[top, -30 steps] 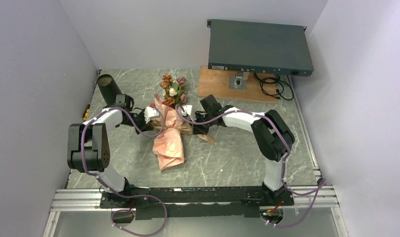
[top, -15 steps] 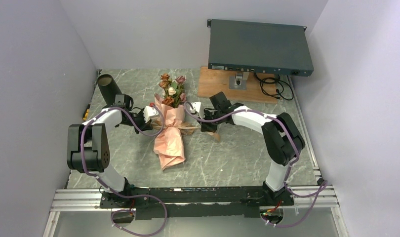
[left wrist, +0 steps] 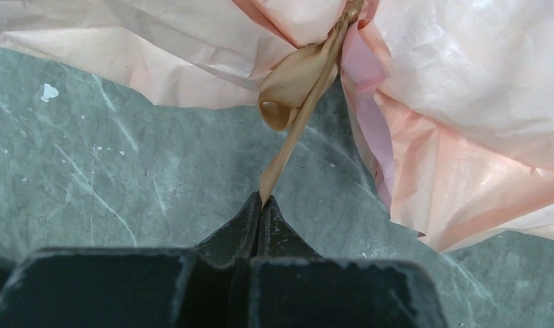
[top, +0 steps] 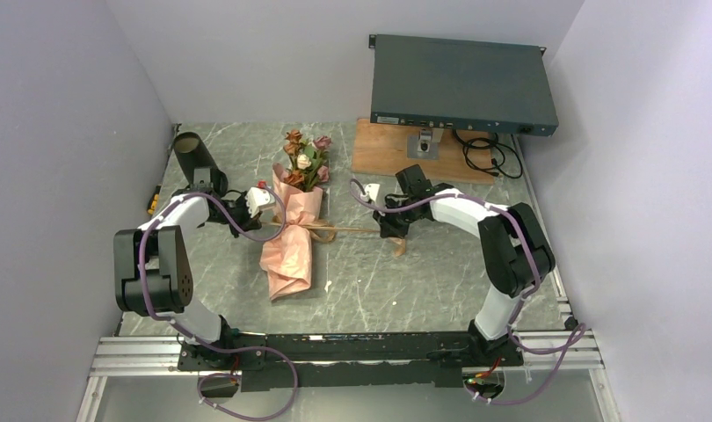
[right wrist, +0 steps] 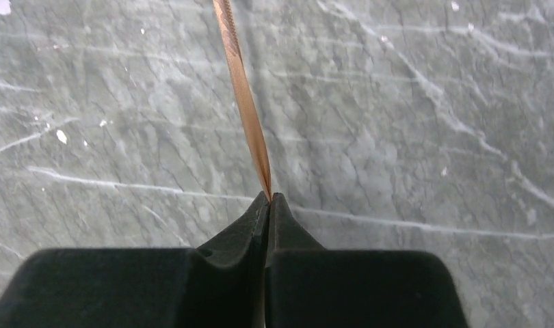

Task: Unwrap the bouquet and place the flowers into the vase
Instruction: Untie the ribbon from the wrapping paper.

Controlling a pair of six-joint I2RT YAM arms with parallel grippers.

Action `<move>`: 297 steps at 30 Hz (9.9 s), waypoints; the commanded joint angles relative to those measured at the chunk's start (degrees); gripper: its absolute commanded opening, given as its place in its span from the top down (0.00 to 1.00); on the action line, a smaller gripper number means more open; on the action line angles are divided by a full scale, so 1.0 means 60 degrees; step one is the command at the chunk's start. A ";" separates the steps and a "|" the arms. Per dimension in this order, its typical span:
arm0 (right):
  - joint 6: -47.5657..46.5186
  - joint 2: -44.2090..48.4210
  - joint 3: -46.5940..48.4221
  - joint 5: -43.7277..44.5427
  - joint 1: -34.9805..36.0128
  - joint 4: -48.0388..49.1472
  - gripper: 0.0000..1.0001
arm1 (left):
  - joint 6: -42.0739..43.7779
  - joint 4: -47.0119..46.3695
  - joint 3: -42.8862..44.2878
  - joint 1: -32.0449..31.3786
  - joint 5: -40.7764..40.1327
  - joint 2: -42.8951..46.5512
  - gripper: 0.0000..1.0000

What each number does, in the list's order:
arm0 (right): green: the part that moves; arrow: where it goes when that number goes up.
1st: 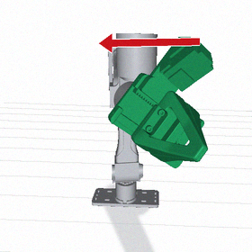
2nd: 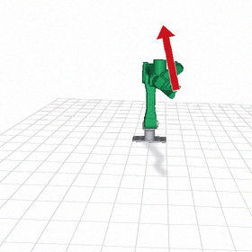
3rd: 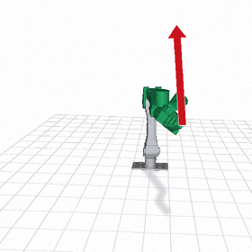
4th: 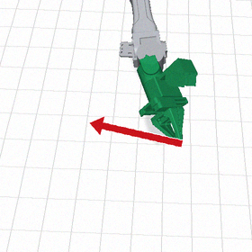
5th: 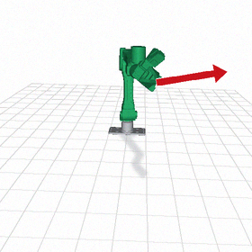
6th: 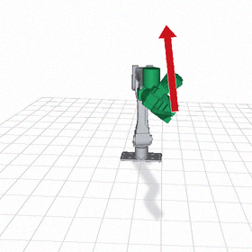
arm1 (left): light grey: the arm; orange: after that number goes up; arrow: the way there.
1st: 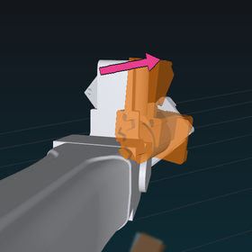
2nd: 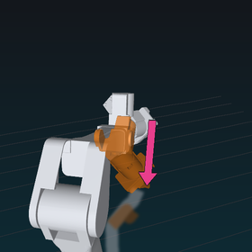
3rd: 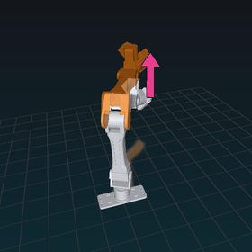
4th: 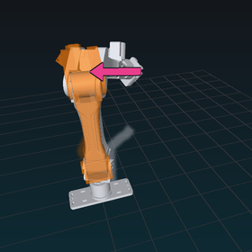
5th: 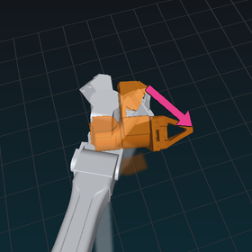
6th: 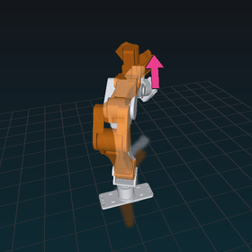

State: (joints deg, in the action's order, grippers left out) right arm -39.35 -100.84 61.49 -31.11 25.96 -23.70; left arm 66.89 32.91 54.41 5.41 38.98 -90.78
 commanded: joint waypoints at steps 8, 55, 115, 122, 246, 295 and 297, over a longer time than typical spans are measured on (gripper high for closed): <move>-0.1330 0.0988 -0.1066 0.1289 -0.1646 -0.1713 1.00 | 0.0317 -0.0093 -0.0014 0.0446 -0.0968 0.0307 1.00; -0.3749 0.1115 -0.2136 0.2133 -0.5300 -0.2273 1.00 | 0.0851 -0.0100 0.0562 0.0761 -0.1930 -0.0543 1.00; 0.0774 -0.1137 0.2251 -0.1205 -0.0284 -0.0810 0.19 | -0.0482 -0.1464 -0.0399 -0.3101 -0.0960 0.0118 0.44; 0.1394 -0.2131 0.2962 -0.1504 0.0324 -0.0270 0.19 | -0.0615 -0.1628 -0.0468 -0.3328 -0.0960 -0.0072 0.45; 0.0765 -0.0598 0.0674 0.0332 -0.0136 -0.1123 1.00 | -0.1759 -0.1183 0.0372 -0.2733 -0.1239 -0.0643 1.00; 0.4561 -0.0992 0.4072 -0.2716 0.0431 -0.0518 0.46 | -0.1122 -0.0051 0.0115 -0.2300 0.0430 0.1585 0.43; 0.4991 -0.1283 0.4408 -0.2803 0.0636 -0.0157 0.47 | -0.1188 -0.0283 -0.0100 -0.2372 0.0381 0.1517 0.42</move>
State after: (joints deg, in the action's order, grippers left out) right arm -16.95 -105.67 83.15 -44.38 27.66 -31.90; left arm 60.45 31.03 56.18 -7.57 37.95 -82.32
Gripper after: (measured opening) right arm 0.544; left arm 0.571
